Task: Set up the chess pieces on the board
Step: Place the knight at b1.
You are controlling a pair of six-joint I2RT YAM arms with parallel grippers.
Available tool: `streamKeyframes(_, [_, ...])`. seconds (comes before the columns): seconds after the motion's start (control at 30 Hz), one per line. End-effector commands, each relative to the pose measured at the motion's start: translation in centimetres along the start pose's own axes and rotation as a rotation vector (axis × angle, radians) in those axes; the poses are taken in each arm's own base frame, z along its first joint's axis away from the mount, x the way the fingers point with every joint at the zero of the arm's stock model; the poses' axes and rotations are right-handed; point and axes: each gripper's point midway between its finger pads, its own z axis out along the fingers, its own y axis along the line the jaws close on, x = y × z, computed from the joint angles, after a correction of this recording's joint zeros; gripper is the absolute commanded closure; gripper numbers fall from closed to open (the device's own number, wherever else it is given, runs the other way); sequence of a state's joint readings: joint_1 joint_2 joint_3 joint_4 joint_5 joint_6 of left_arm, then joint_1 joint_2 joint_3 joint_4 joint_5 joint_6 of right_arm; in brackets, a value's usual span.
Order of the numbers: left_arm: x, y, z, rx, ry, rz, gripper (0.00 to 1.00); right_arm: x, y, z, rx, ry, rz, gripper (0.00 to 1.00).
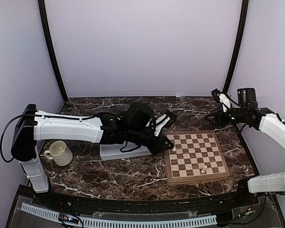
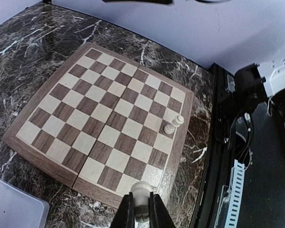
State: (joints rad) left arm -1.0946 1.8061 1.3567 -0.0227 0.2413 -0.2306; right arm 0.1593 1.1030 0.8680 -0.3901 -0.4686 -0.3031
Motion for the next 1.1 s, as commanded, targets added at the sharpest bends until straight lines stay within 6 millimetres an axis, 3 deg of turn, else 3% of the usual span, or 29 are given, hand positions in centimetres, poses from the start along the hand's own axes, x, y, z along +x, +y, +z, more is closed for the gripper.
streamKeyframes(0.0, [3.6, -1.9, 1.5, 0.006, 0.191, 0.189, 1.00, 0.2, -5.0, -0.7, 0.172, -0.038, 0.072, 0.45])
streamKeyframes(0.03, [3.1, -3.1, 1.8, 0.023, 0.190, 0.222, 1.00, 0.5, -5.2, -0.8, 0.180, -0.034, 0.075, 0.45])
streamKeyframes(0.07, [4.5, -3.0, 2.6, 0.024, 0.244, 0.236, 1.00, 0.8, -5.3, -0.8, 0.184, -0.032, 0.075, 0.45])
streamKeyframes(0.1, [4.5, -3.7, 3.5, 0.034, 0.256, 0.269, 1.00, 1.0, -5.3, -0.9, 0.183, -0.032, 0.074, 0.45])
streamKeyframes(0.3, [5.5, -4.9, 5.8, 0.041, 0.318, 0.330, 1.00, 1.6, -4.6, -0.6, 0.154, -0.029, 0.044, 0.45])
streamKeyframes(0.43, [5.5, -5.0, 6.7, 0.043, 0.328, 0.329, 1.00, 2.9, -4.6, -0.1, 0.152, 0.001, 0.023, 0.45])
streamKeyframes(1.07, [8.0, -4.6, 9.9, 0.018, 0.423, 0.328, 1.00, 2.7, -3.9, -0.1, 0.115, -0.011, 0.012, 0.44])
